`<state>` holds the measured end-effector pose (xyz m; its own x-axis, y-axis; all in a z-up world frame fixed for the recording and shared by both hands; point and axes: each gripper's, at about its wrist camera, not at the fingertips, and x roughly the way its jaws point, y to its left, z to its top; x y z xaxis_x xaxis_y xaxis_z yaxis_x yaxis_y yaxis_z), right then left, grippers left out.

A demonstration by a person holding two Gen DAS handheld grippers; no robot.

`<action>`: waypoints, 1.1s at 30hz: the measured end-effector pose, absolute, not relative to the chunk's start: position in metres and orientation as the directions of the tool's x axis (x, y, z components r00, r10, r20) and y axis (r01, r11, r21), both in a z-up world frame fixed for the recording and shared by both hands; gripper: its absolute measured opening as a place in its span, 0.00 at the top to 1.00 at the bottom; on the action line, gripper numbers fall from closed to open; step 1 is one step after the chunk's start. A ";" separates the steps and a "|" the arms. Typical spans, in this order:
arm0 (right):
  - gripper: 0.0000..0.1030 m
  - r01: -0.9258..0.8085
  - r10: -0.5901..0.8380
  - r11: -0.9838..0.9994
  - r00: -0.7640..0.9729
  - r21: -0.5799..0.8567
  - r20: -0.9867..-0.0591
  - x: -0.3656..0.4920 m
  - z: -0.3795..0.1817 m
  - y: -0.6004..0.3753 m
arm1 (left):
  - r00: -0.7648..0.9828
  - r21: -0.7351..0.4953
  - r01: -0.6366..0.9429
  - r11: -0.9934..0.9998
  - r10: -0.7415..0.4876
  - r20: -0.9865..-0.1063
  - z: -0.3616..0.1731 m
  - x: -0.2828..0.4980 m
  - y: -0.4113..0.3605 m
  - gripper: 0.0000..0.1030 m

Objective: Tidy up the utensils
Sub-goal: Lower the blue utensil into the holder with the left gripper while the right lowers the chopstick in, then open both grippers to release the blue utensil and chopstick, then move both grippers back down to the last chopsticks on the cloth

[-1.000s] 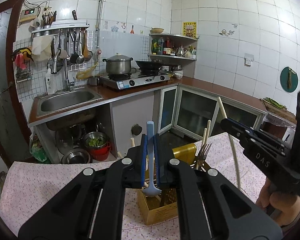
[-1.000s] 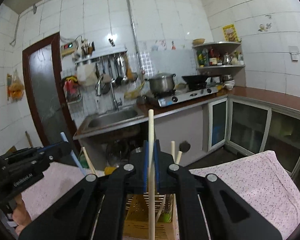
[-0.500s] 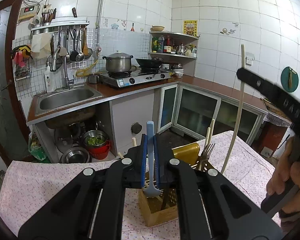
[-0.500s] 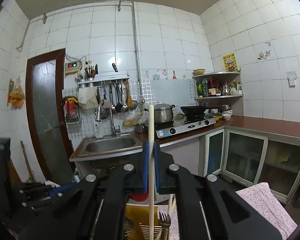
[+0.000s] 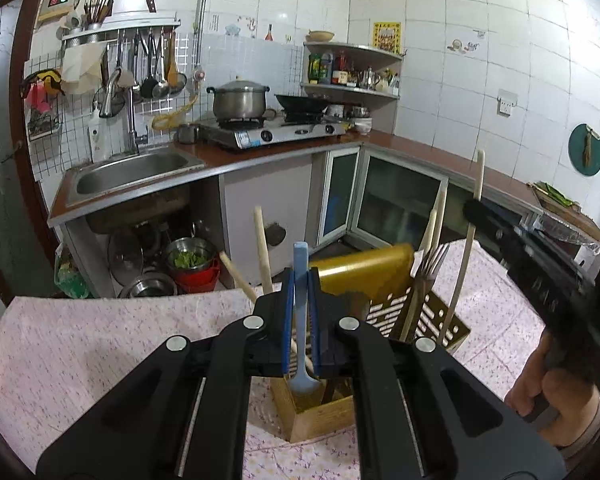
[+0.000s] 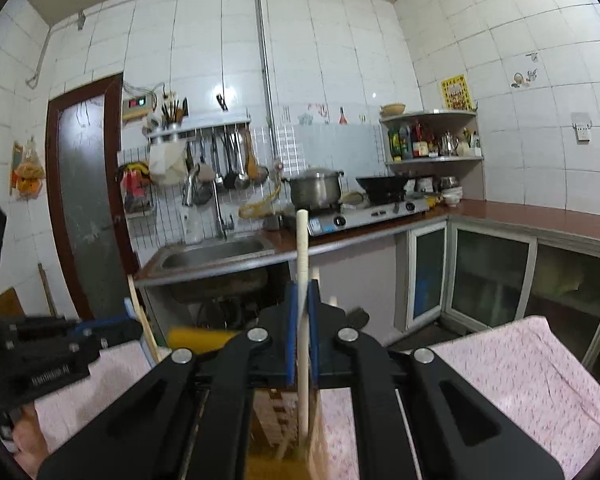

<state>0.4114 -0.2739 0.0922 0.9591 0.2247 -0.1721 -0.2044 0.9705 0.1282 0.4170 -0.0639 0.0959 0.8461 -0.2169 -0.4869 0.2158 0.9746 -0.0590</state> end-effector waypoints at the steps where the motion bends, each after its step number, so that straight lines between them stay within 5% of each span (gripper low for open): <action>1: 0.95 -0.204 0.227 0.970 0.955 0.131 -0.193 0.412 0.086 -0.274 | 0.844 -0.057 0.215 0.975 -0.215 -0.492 0.093 0.417 -0.064 0.95; 5: 0.93 -0.186 0.215 0.974 0.936 0.130 -0.278 0.414 0.070 -0.277 | 0.828 -0.053 0.208 0.977 -0.205 -0.521 0.084 0.415 -0.064 0.94; 7: 0.72 -0.176 0.208 0.976 0.923 0.127 -0.322 0.411 0.068 -0.279 | 0.821 -0.067 0.196 0.978 -0.201 -0.535 0.084 0.411 -0.061 0.85; 8: 0.40 -0.173 0.208 0.976 0.922 0.133 -0.325 0.408 0.068 -0.281 | 0.818 -0.078 0.190 0.979 -0.202 -0.539 0.085 0.409 -0.058 0.63; 9: 0.34 -0.169 0.205 0.976 0.926 0.139 -0.317 0.400 0.068 -0.284 | 0.819 -0.095 0.181 0.979 -0.204 -0.537 0.087 0.403 -0.053 0.40; 18: 0.33 -0.133 0.145 0.989 0.881 0.060 -0.450 0.335 0.053 -0.284 | 0.794 -0.137 0.078 0.988 -0.144 -0.590 0.078 0.346 -0.008 0.06; 33: 0.32 -0.184 0.188 0.980 0.766 0.071 -0.614 0.254 -0.020 -0.240 | 0.650 -0.085 0.027 0.996 -0.082 -0.756 -0.009 0.256 0.033 0.05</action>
